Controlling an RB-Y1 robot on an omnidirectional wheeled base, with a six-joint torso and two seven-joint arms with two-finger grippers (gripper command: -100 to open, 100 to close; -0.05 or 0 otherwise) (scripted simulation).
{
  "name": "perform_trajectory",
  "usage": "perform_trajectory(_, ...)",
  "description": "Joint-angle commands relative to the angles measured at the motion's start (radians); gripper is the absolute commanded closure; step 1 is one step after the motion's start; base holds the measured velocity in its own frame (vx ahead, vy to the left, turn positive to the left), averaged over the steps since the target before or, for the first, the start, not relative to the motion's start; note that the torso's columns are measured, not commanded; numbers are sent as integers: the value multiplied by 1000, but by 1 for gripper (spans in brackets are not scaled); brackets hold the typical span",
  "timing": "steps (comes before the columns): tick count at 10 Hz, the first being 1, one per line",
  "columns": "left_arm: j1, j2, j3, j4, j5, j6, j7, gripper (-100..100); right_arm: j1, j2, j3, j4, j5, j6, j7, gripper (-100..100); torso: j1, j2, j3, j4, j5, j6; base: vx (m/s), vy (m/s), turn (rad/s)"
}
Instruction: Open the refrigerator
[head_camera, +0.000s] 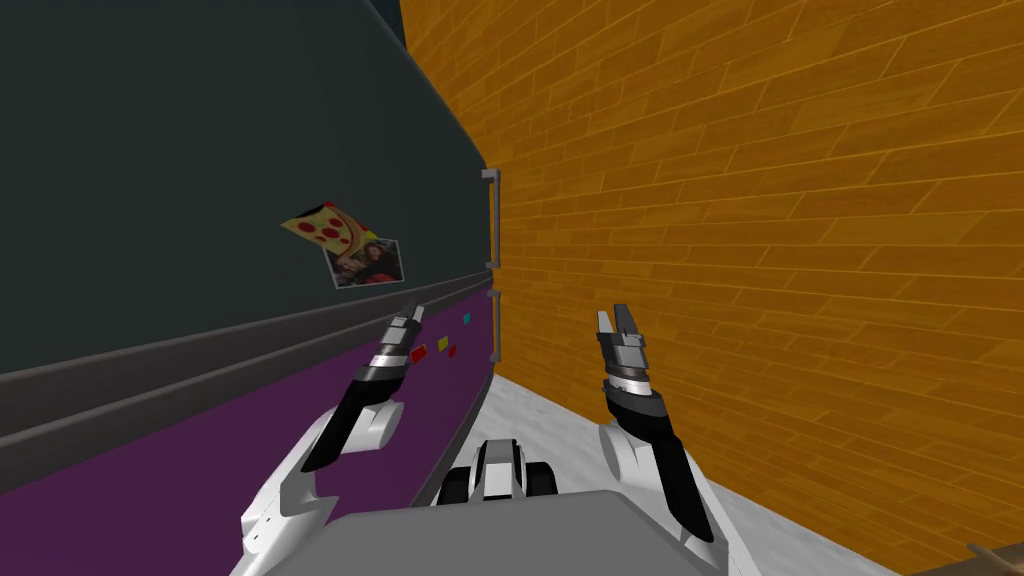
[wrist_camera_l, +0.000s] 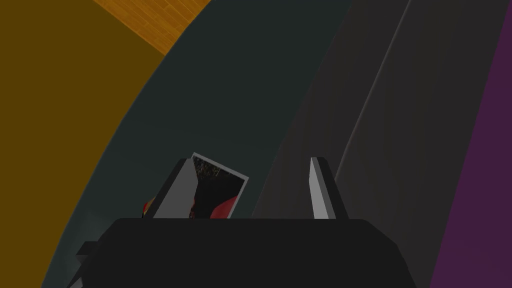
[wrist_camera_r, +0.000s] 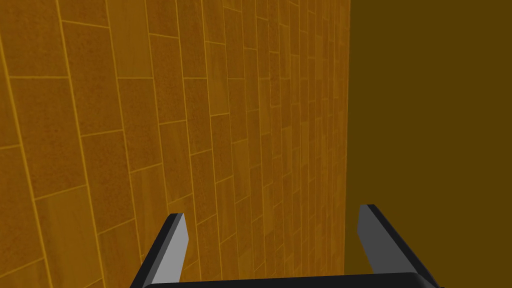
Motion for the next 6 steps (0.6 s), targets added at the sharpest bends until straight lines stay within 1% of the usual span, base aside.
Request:
perform_trajectory(1,-51,8,14,41,-15,63,13,-100,0,0,0,0,0,0,0,0,1,-5,-4,-1,0,0,13,-13,-54)
perform_trajectory(2,-51,8,14,41,-15,72,13,-100,0,0,0,0,0,0,0,0,1,-9,-7,-2,-1,1,17,2,-67)
perform_trajectory(3,-79,9,18,61,-27,99,20,-100,0,0,0,0,0,0,0,0,2,-9,-6,-2,1,0,10,-3,-77)
perform_trajectory(4,-79,9,18,61,-27,107,20,-100,0,0,0,0,0,0,0,0,4,-12,-8,-3,1,2,25,-10,-62)
perform_trajectory(5,-108,10,22,82,-39,133,28,-100,0,0,0,0,0,0,0,0,4,-14,-9,-4,2,1,24,9,-83)
perform_trajectory(6,-108,10,22,82,-39,144,28,-100,0,0,0,0,0,0,0,0,7,-15,-10,-4,2,2,12,29,-46)
